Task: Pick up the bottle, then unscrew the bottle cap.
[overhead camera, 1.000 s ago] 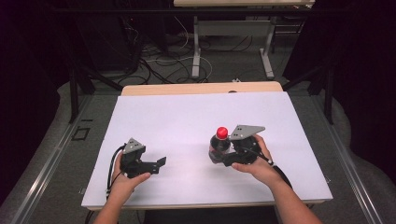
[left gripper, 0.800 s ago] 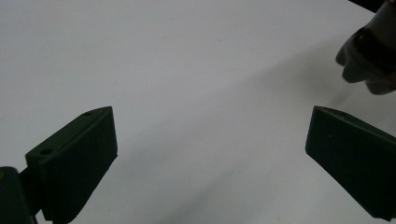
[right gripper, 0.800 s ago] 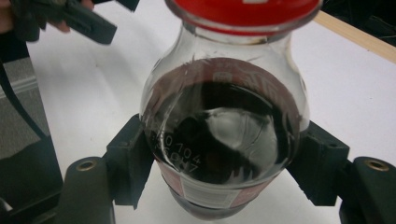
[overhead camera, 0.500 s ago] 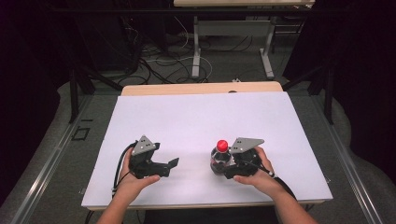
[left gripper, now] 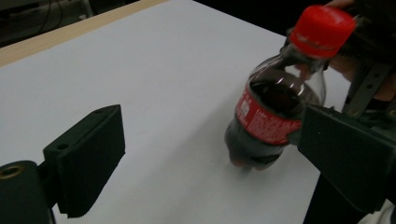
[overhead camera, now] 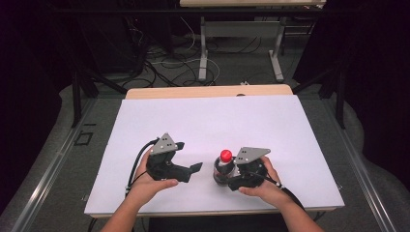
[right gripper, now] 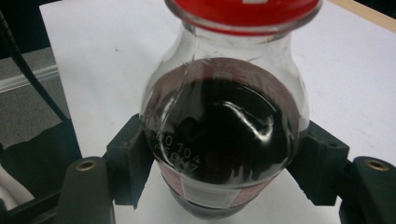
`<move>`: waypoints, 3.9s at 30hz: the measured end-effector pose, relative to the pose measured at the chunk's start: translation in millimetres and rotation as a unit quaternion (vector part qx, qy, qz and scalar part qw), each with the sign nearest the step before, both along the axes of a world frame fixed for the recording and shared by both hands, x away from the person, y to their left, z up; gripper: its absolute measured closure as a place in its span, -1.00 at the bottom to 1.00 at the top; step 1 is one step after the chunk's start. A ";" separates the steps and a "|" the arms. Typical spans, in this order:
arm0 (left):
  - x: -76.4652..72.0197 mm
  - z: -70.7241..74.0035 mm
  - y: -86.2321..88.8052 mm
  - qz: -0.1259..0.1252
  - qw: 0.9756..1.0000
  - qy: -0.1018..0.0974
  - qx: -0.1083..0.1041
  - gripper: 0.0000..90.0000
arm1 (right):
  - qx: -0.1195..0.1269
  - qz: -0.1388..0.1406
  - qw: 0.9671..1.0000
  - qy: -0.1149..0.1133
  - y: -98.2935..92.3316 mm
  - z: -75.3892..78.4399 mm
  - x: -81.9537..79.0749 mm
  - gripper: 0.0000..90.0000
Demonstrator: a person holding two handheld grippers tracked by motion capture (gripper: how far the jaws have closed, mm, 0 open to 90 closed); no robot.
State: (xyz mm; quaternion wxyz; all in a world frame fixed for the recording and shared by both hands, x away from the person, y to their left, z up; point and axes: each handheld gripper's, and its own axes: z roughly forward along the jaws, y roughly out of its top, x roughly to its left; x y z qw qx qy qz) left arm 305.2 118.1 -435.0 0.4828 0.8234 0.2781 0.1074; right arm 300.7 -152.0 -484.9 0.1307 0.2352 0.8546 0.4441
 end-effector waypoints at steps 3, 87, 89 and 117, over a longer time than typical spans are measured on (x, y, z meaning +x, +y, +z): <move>-2.0 11.1 -7.6 -0.009 1.000 -0.001 0.005 -0.62 | 0.000 0.005 1.000 0.000 2.5 -0.1 -1.7 -0.33; -20.6 31.4 -75.2 0.021 1.000 0.009 -0.005 0.38 | -0.006 -0.020 1.000 0.016 17.9 4.4 -10.1 -0.32; -21.5 31.1 -77.9 0.029 1.000 0.008 0.001 0.38 | -0.007 -0.020 1.000 0.015 17.3 3.3 -9.1 -0.32; 10.4 42.1 -33.8 -0.288 0.957 0.040 -0.016 0.08 | 0.003 0.096 0.995 0.011 22.6 8.6 -19.9 -0.32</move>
